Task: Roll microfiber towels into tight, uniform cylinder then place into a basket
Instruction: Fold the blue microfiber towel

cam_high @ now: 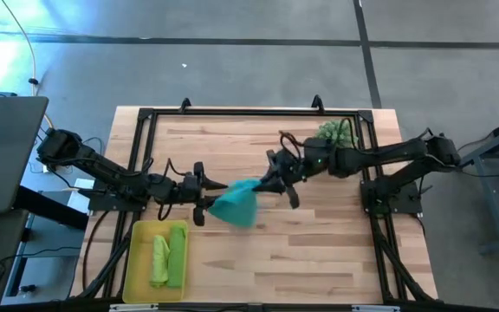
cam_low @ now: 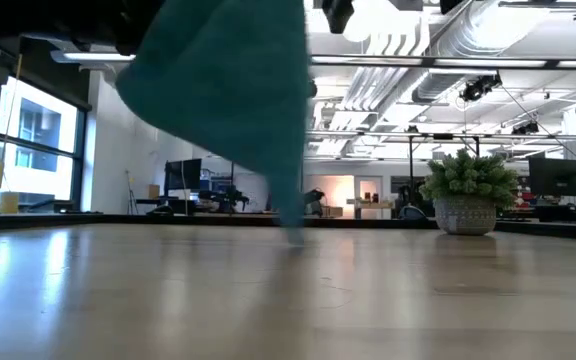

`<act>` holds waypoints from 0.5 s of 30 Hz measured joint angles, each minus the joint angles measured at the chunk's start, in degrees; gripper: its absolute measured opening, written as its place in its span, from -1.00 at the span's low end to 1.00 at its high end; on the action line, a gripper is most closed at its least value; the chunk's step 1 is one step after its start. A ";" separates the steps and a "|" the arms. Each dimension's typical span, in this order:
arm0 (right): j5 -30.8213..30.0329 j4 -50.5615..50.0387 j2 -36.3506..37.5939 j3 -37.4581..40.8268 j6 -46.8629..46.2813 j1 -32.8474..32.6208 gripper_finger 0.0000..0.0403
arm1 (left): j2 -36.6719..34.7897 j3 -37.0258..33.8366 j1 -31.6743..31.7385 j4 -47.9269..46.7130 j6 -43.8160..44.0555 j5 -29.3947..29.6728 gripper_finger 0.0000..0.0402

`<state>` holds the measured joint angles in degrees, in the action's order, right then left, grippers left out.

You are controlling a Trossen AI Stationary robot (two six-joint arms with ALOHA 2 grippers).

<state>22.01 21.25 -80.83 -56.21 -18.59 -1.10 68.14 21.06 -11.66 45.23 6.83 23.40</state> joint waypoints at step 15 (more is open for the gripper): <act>-15.39 -45.52 -0.03 0.02 2.64 -5.16 -1.00 | 0.03 0.00 0.00 -0.35 0.40 0.00 -0.35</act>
<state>6.62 -24.26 -80.86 -56.18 -15.95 -6.26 68.17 21.06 -11.66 44.89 7.23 23.40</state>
